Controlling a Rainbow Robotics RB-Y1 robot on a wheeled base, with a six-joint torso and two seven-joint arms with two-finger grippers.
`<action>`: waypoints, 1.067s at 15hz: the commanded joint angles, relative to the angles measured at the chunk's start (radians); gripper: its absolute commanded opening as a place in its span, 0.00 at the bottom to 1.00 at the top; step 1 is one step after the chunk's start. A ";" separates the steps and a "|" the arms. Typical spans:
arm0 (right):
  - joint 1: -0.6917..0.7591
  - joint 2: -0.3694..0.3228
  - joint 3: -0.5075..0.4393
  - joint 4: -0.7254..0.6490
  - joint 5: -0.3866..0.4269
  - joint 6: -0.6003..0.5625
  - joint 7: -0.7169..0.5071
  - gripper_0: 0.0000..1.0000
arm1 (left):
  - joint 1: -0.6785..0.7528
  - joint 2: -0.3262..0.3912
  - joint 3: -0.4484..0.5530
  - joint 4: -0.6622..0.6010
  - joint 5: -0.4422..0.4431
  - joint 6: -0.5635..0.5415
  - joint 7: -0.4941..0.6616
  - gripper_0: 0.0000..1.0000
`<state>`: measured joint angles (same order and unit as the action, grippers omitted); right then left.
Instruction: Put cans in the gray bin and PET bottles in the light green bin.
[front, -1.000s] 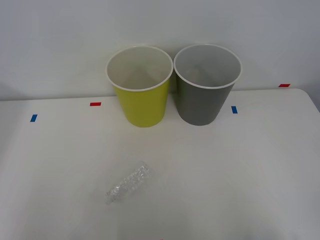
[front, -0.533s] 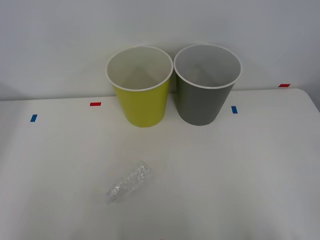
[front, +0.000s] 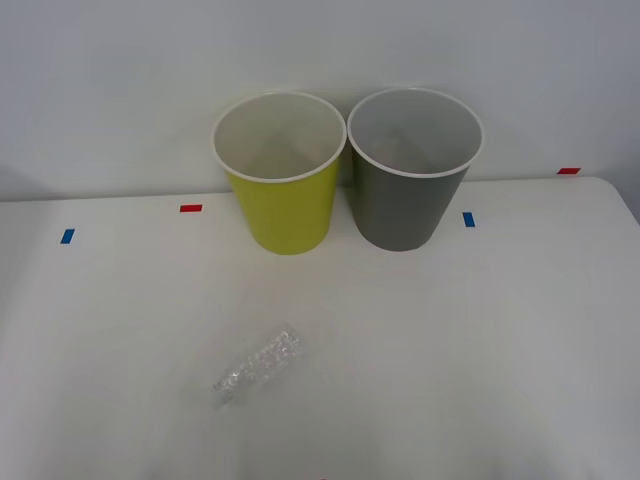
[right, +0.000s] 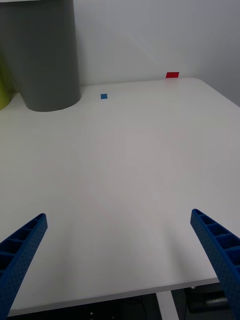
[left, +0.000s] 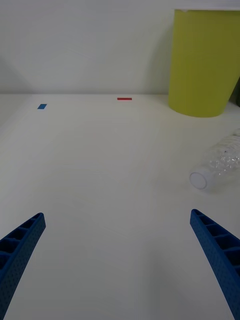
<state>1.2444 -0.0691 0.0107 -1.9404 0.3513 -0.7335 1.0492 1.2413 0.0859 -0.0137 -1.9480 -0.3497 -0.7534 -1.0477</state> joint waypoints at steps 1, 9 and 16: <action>0.000 0.000 0.000 0.000 0.000 0.000 0.000 1.00 | 0.000 0.000 0.000 0.000 0.000 0.000 0.000 1.00; 0.000 0.000 0.000 0.000 0.000 0.000 0.000 1.00 | 0.000 0.000 0.000 0.000 0.000 0.000 0.000 1.00; 0.000 0.000 0.000 0.000 0.000 0.000 0.000 1.00 | 0.000 0.000 0.000 0.000 0.000 0.000 0.000 1.00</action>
<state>1.2440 -0.0690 0.0108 -1.9405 0.3513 -0.7332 1.0492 1.2410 0.0859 -0.0138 -1.9482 -0.3498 -0.7532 -1.0477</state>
